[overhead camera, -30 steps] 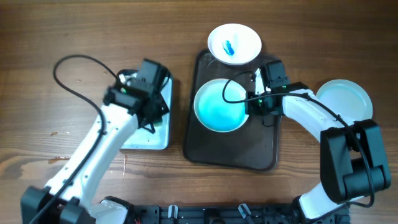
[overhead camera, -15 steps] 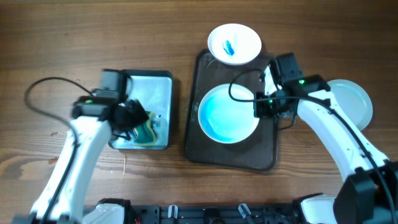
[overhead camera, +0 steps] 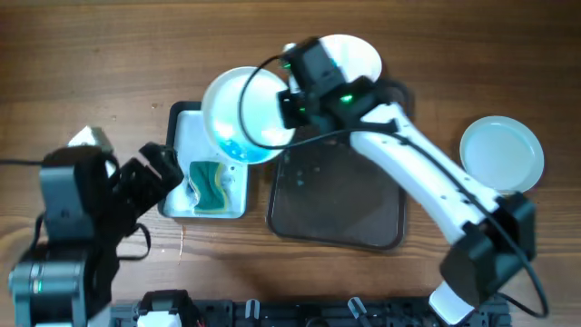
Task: Clean dirty plates on tray and stack at the side
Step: 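Lift the plate with the right gripper and dip it in the basin, then carry the rinsed plate right and stack it on the side plate, then move the remaining stained plate down onto the tray with the right gripper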
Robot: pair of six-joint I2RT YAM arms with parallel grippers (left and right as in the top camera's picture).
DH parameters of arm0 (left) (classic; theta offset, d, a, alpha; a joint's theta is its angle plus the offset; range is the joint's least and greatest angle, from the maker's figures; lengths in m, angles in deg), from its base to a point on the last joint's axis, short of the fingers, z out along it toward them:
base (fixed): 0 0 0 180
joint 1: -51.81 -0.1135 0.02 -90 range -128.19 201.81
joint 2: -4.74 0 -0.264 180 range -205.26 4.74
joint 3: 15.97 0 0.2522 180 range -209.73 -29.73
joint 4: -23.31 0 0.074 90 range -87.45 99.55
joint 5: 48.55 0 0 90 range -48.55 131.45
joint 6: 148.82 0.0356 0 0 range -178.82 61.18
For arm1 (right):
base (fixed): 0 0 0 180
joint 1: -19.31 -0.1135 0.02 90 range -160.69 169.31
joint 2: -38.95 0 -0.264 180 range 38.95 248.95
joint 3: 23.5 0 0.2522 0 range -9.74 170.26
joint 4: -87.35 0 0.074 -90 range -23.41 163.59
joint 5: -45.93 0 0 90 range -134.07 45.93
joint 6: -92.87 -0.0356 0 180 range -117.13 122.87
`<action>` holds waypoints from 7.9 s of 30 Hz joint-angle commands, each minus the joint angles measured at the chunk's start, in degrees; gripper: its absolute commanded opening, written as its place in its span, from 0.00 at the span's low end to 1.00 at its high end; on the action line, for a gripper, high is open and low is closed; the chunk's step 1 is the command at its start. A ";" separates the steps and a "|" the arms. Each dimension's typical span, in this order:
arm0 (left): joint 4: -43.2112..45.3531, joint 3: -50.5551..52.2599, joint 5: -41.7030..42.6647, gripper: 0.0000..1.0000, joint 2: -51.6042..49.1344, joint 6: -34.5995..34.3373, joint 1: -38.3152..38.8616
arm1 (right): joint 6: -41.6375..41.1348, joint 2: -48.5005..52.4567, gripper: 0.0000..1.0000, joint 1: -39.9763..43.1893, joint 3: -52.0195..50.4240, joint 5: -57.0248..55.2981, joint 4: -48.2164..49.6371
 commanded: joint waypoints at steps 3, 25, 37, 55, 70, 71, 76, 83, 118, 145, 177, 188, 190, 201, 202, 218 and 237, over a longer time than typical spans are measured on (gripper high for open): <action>-0.04 -0.72 0.87 1.00 3.43 1.07 -0.31 | 1.01 1.66 0.04 -8.50 1.73 -21.81 6.82; -0.04 -0.72 0.87 1.00 3.32 1.05 -0.31 | 30.01 1.03 0.04 -25.86 1.73 -60.28 21.73; -0.04 -0.72 0.87 1.00 3.32 1.05 -0.31 | 40.50 1.03 0.04 -27.30 1.73 -60.35 24.48; -0.04 -0.72 0.87 1.00 3.32 1.05 -0.31 | 40.46 1.03 0.04 -29.33 1.70 -60.46 24.55; -0.04 -0.72 0.87 1.00 3.32 1.05 -0.31 | 38.86 1.03 0.04 -29.33 1.70 -60.50 25.81; -0.04 -0.72 0.87 1.00 3.32 1.05 -0.31 | 38.93 1.03 0.04 -29.33 1.70 -60.50 25.97; -0.04 -0.72 0.87 1.00 3.32 1.05 -0.31 | 31.95 1.05 0.04 -27.93 1.70 -46.53 22.38; -0.04 -0.72 0.87 1.00 3.32 1.05 -0.31 | 28.06 1.62 0.04 -25.81 1.31 -61.09 24.41; -0.04 -0.72 0.87 1.00 3.32 1.05 -0.31 | -7.65 -8.79 0.04 46.93 1.31 29.31 -10.43; -0.04 -0.72 0.87 1.00 3.32 1.05 -0.31 | -1.88 -12.39 0.50 72.08 -12.17 27.06 -16.09; -0.04 -0.72 0.87 1.00 3.32 1.05 -0.31 | -8.22 14.21 0.04 30.27 -12.20 18.01 18.23; -0.04 -0.72 0.87 1.00 3.32 1.05 -0.31 | 5.25 -0.39 0.56 29.70 -12.24 20.20 11.93; -0.04 -0.72 0.87 1.00 3.32 1.05 -0.31 | 7.74 1.88 0.68 29.70 -12.24 20.22 13.79; -0.04 -0.72 0.87 1.00 3.32 1.05 -0.31 | 9.40 20.00 0.37 29.70 -12.39 24.83 33.14; -0.04 -0.72 0.87 1.00 3.32 1.05 -0.31 | 8.81 20.00 0.08 29.70 -12.39 25.16 33.09; -0.04 -0.72 0.87 1.00 3.32 1.05 -0.31 | -4.94 -15.67 0.04 31.10 -12.68 9.01 -9.16; -0.04 -0.72 0.87 1.00 3.32 1.05 -0.31 | -23.65 -27.56 0.34 27.36 -57.00 25.07 22.73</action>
